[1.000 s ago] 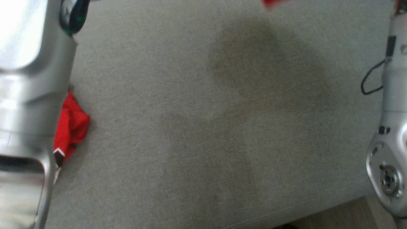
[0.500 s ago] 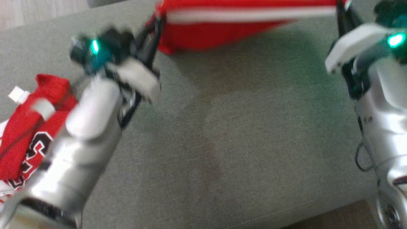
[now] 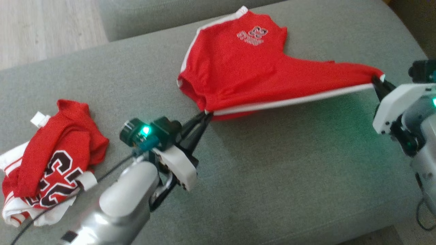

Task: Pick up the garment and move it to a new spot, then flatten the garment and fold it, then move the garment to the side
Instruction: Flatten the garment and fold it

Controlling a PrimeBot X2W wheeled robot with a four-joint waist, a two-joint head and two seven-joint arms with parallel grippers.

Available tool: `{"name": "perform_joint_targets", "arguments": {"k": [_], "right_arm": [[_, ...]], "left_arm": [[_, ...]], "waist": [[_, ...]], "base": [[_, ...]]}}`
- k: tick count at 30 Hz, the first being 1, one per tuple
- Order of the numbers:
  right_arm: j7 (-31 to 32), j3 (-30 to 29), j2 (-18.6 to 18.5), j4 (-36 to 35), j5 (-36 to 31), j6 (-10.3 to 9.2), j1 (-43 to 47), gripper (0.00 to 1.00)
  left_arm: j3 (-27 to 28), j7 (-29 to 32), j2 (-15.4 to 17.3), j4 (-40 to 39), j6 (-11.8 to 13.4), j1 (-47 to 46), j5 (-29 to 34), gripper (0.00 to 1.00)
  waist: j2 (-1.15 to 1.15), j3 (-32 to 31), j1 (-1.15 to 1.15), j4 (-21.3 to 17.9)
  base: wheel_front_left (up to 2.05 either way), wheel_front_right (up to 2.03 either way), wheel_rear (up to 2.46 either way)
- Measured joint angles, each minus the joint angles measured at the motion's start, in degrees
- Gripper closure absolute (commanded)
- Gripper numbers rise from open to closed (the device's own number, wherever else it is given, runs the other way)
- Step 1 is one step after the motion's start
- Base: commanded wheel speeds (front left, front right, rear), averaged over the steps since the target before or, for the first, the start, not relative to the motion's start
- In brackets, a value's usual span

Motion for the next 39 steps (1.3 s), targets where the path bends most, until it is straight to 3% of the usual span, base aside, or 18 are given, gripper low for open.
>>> {"name": "perform_joint_targets", "arguments": {"k": [8, 15, 28, 39], "right_arm": [[4.77, -2.08, -4.44, -7.38, 2.57, 0.01, 8.95, 1.0], [6.01, -8.14, -4.93, -13.01, 1.45, 0.01, 12.83, 1.0], [4.07, -17.26, 1.25, -17.98, -9.0, 0.01, 8.92, 1.0], [-0.56, -18.14, 4.69, -10.21, -14.77, 0.01, -3.22, 1.0]], "left_arm": [[-2.96, 3.83, 0.19, -9.1, 3.23, 7.26, 0.12, 1.0], [-3.75, 6.01, 0.2, -14.29, 5.47, 9.32, -0.77, 1.0], [-1.36, 6.41, -0.26, -14.75, 7.35, 5.64, -1.8, 1.0], [-0.99, 6.15, -2.55, -11.98, 7.27, 0.77, -1.79, 1.0]], "waist": [[0.0, -4.1, 0.0, -0.99], [0.0, -4.57, 0.01, -1.1], [0.0, 0.98, 0.02, 2.29], [0.0, 6.72, 0.02, 6.98]], "base": [[0.0, 0.0, 0.0], [0.0, 0.0, 0.0], [0.0, 0.0, 0.0], [0.0, 0.0, 0.0]]}}
